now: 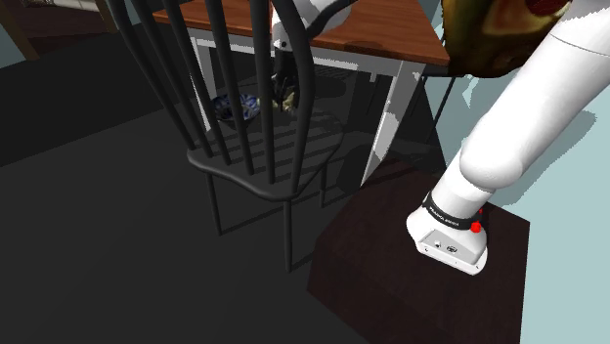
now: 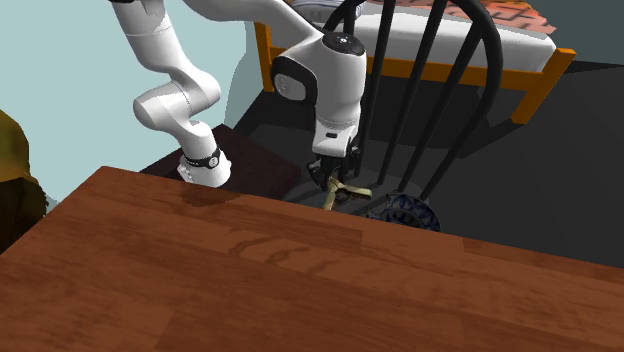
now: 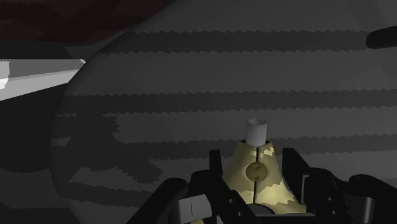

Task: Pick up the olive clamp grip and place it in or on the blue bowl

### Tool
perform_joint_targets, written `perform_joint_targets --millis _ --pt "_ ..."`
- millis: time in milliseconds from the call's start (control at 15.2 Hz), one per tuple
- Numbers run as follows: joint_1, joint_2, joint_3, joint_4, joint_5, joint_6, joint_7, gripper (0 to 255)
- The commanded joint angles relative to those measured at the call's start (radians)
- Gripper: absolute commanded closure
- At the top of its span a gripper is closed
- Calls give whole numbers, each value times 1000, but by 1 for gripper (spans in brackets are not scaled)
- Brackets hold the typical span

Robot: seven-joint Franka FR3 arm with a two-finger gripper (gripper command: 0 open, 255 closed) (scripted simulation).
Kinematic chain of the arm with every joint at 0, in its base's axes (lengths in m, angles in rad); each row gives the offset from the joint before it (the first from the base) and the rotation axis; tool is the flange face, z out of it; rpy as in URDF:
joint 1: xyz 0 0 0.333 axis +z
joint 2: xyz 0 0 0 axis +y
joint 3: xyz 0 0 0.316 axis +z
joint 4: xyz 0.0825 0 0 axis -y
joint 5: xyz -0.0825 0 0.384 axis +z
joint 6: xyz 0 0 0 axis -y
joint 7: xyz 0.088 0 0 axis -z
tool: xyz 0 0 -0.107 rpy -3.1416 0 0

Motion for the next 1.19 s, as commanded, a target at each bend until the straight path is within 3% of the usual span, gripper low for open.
perform_joint_targets --millis 0,330,792,1122 --pt "1 -15 0 13 3 -28 0 255" --pt "0 -39 -2 53 7 -92 -3 255" --pt "22 235 20 402 -55 -171 65 255" --pt "59 450 21 713 -101 -273 102 255"
